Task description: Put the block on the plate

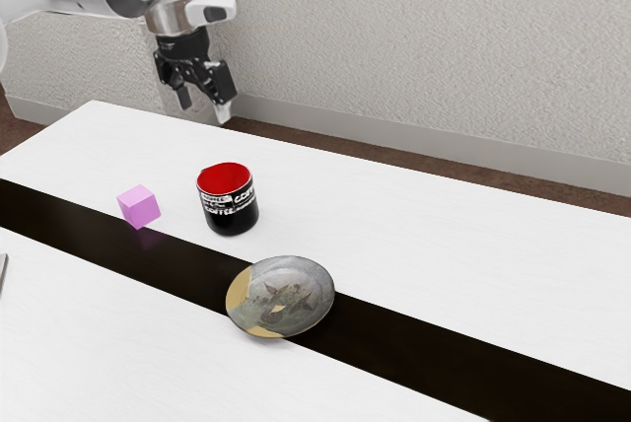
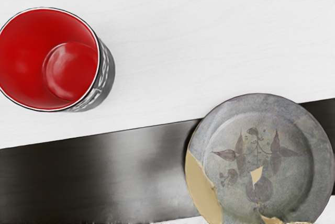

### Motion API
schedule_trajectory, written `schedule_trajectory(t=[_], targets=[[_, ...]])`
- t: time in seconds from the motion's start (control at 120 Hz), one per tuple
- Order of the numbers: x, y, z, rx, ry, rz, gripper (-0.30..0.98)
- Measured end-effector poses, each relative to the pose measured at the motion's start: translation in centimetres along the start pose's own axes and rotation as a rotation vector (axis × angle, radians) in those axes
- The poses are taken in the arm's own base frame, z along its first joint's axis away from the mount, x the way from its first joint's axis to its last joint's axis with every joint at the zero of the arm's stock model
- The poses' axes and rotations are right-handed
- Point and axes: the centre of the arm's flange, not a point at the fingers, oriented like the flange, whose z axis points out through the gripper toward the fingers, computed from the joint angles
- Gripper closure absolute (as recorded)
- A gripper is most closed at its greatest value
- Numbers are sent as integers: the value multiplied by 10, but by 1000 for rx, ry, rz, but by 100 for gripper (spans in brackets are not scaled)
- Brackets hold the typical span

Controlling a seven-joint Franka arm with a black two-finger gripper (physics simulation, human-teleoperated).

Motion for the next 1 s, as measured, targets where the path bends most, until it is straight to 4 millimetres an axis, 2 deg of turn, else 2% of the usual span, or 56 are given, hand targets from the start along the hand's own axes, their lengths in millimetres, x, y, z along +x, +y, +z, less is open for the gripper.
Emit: schedule_trajectory(t=[0.242, 0.342, 0.508, 0.642, 0.767, 0.85, 1.0], targets=[[-1, -1, 0, -1, -8, 5, 0], [-3, -7, 10, -3, -42, -7, 0], [-18, -83, 44, 7, -127, -128, 0], [-15, -123, 80, 36, -155, -138, 0], [-15, -178, 122, 53, -161, -147, 0], [-17, -214, 138, 65, -152, -147, 0], [-12, -257, 174, 80, -137, -91, 0]])
